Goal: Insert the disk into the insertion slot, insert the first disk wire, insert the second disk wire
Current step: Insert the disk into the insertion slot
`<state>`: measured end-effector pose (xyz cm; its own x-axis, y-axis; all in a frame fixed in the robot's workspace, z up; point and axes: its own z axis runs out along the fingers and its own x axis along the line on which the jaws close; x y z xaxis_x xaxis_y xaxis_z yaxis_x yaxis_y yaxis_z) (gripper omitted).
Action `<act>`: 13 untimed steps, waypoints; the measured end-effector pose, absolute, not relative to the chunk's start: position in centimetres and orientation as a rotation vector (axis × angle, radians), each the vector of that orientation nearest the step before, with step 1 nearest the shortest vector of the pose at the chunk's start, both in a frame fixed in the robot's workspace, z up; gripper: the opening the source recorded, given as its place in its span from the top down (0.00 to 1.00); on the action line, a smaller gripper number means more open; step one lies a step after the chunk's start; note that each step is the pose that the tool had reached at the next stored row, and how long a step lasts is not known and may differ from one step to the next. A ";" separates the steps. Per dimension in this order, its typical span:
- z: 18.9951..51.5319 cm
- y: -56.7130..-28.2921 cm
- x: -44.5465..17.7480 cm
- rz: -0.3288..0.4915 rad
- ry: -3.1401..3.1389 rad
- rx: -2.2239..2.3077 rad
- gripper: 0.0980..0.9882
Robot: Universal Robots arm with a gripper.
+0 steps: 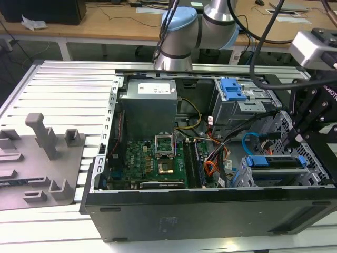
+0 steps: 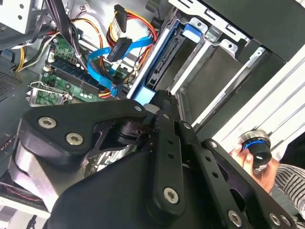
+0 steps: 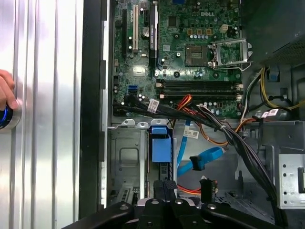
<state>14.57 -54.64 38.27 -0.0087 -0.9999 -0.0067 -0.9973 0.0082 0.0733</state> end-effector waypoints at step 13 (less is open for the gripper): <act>35.7 -54.6 14.6 -0.088 -2.196 2.178 0.99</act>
